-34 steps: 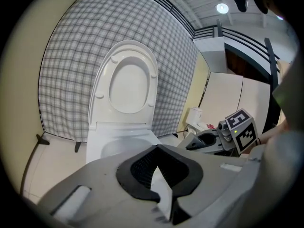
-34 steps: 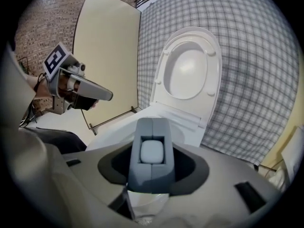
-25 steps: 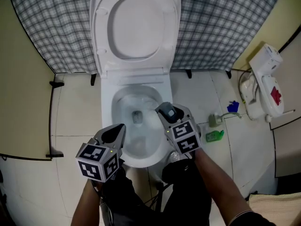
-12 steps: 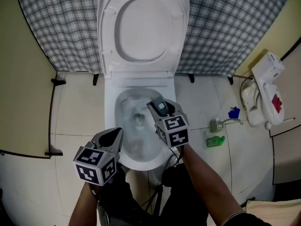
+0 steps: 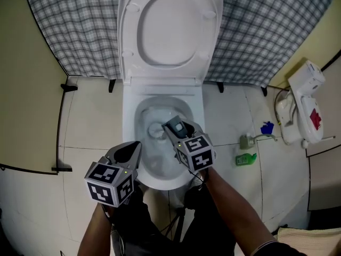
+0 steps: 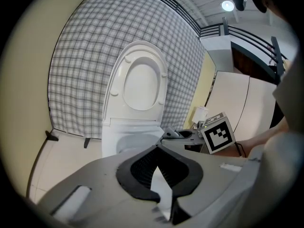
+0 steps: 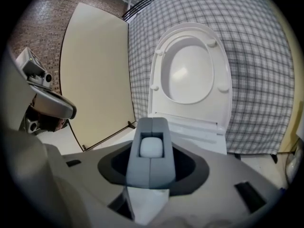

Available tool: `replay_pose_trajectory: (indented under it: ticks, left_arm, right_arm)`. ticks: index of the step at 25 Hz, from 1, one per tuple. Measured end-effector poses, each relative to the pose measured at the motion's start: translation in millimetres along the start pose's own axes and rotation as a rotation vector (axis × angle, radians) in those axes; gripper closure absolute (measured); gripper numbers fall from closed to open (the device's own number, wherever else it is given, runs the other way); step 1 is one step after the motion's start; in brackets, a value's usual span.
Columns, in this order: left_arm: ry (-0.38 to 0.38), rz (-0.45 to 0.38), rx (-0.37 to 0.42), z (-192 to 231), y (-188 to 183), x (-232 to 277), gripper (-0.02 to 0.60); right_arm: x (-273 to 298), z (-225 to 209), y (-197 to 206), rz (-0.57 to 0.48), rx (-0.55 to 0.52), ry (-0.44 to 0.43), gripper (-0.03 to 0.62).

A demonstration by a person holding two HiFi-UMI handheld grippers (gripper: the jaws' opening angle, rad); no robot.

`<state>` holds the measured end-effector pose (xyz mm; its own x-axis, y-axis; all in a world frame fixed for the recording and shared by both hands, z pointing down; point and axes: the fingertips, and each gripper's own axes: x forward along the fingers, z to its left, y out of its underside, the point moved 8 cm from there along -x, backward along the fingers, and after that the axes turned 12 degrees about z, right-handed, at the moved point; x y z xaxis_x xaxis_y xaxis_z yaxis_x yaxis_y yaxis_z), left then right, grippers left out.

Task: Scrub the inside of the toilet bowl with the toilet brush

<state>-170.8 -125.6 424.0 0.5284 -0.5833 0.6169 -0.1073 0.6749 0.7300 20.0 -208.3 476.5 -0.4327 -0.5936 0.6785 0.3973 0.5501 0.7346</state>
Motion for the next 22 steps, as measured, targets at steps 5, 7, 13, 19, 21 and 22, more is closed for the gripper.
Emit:
replay_pose_trajectory:
  ticks: [5, 7, 13, 19, 21, 22]
  left_arm:
    - [0.013, -0.007, 0.009, -7.3, -2.9, 1.4, 0.571]
    - [0.017, -0.008, 0.014, -10.4, -3.8, 1.8, 0.572]
    - [0.013, -0.009, 0.014, -11.4, -4.6, -1.6, 0.571]
    - [0.029, -0.002, 0.016, -19.0, -3.6, 5.9, 0.571]
    - [0.03, 0.001, 0.017, -19.3, -3.4, 8.1, 0.571]
    - [0.029, 0.002, 0.017, -18.8, -3.3, 8.8, 0.572]
  right_arm:
    - [-16.6, 12.0, 13.5, 0.032, -0.037, -0.063, 0.391]
    - [-21.1, 17.1, 20.3, 0.062, -0.087, -0.086, 0.391]
    - [-38.2, 20.3, 33.1, 0.126, -0.165, -0.11, 0.391]
    - [-43.8, 6.6, 36.8, 0.172, -0.202, -0.053, 0.391]
    - [-43.4, -1.8, 36.9, 0.177, -0.193, -0.023, 0.391]
    - [-42.7, -5.9, 36.6, 0.177, -0.189, -0.007, 0.391]
